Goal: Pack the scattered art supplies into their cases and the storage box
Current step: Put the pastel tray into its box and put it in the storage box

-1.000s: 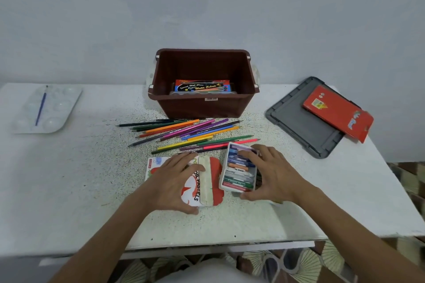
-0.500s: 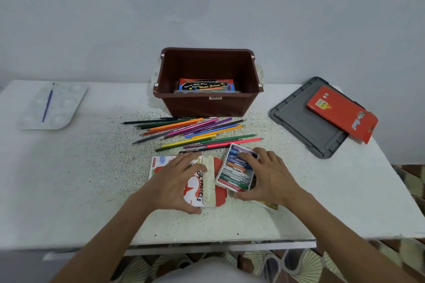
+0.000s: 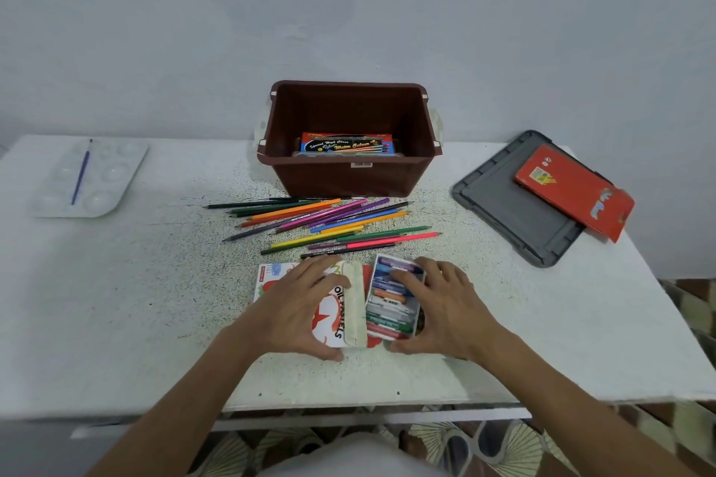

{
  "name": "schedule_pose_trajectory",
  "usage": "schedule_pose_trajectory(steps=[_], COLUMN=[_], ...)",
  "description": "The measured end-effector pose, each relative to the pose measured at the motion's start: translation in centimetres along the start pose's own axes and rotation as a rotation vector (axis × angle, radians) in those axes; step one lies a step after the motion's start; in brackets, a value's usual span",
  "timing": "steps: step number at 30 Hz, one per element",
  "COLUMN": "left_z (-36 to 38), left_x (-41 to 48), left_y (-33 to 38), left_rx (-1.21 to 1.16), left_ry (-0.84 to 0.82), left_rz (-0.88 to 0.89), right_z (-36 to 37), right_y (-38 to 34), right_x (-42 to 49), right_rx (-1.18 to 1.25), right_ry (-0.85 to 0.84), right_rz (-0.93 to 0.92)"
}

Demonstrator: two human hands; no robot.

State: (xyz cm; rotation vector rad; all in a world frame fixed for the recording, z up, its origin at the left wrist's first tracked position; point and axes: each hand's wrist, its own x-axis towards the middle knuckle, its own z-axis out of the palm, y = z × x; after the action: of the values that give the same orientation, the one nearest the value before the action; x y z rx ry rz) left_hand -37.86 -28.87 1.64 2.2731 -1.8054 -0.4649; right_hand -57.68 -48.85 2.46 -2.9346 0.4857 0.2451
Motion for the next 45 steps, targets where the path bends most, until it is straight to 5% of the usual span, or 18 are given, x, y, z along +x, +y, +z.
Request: schedule_pose_trajectory(steps=[28, 39, 45], left_z=[0.6, 0.6, 0.5], left_x=[0.4, 0.3, 0.4], left_y=[0.5, 0.9, 1.1], left_rx=[0.030, 0.027, 0.035], left_ry=[-0.026, -0.041, -0.035], left_rz=[0.055, 0.043, 0.041], right_z=[0.7, 1.8, 2.1], right_y=[-1.9, 0.9, -0.8], right_x=[1.3, -1.0, -1.5], right_rx=[0.143, 0.588, 0.829], right_ry=[-0.028, 0.331, 0.392], right_rz=[-0.204, 0.344, 0.419])
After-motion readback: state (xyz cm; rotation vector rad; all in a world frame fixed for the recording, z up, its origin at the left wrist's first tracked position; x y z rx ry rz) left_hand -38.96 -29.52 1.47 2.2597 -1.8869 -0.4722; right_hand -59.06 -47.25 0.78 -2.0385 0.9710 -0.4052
